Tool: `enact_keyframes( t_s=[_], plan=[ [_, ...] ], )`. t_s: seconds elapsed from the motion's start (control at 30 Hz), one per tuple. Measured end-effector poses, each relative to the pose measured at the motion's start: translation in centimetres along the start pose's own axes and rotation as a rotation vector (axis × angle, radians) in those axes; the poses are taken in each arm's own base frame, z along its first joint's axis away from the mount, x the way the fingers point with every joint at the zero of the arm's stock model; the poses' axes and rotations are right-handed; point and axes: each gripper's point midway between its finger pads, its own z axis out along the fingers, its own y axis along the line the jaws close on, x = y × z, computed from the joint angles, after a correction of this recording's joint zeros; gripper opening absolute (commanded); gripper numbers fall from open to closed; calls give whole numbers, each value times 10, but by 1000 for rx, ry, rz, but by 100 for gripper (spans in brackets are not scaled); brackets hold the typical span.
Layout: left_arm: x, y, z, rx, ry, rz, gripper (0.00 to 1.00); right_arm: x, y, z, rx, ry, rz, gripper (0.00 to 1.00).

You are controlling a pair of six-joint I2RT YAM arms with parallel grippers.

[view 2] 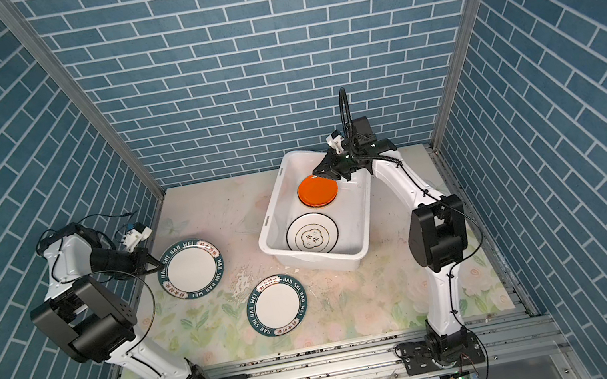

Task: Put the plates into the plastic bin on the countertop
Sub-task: 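Close the left gripper on the plate rim and lift it upright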

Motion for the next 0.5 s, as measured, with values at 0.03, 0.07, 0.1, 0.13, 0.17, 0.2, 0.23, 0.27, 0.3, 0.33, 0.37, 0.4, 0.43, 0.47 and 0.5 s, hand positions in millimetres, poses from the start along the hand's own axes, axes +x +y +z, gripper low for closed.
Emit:
enact_keyframes(
  t_s=[0.03,0.07,0.1,0.13,0.17,0.2,0.23,0.27,0.3,0.33,0.37,0.4,0.43,0.47,0.5],
  plan=[
    [-5,-5,-4,0,-7,9,0,-1,3,0,-4,3,-12,14],
    [-10,-12,-6,1,-10,19,0,-1,5,0,-6,8,-18,14],
    [-14,-17,-8,3,-12,29,0,0,8,1,-10,12,-25,15],
    [-19,-24,-10,5,-15,40,0,0,11,1,-15,18,-34,15],
    [-25,-33,-12,7,-17,55,0,2,14,2,-18,26,-39,15],
    [-29,-40,-14,7,-20,68,0,3,17,2,-22,32,-43,15],
    [-36,-49,-17,5,-28,86,0,4,20,3,-27,38,-47,15],
    [-43,-58,-22,3,-40,107,0,5,24,4,-34,44,-56,16],
    [-49,-66,-26,0,-52,123,0,5,27,5,-38,48,-63,16],
    [-57,-76,-32,-3,-73,145,0,6,31,7,-44,54,-75,17],
    [-64,-85,-37,-3,-90,162,0,7,35,9,-48,60,-87,17],
    [-70,-93,-43,-3,-106,177,0,7,39,10,-51,66,-98,17],
    [-78,-102,-49,-2,-127,193,0,8,43,13,-54,73,-112,18],
    [-86,-110,-54,-2,-149,210,0,9,47,14,-57,78,-124,18],
    [-92,-116,-58,-1,-164,224,0,10,51,16,-60,84,-138,19]
  ],
)
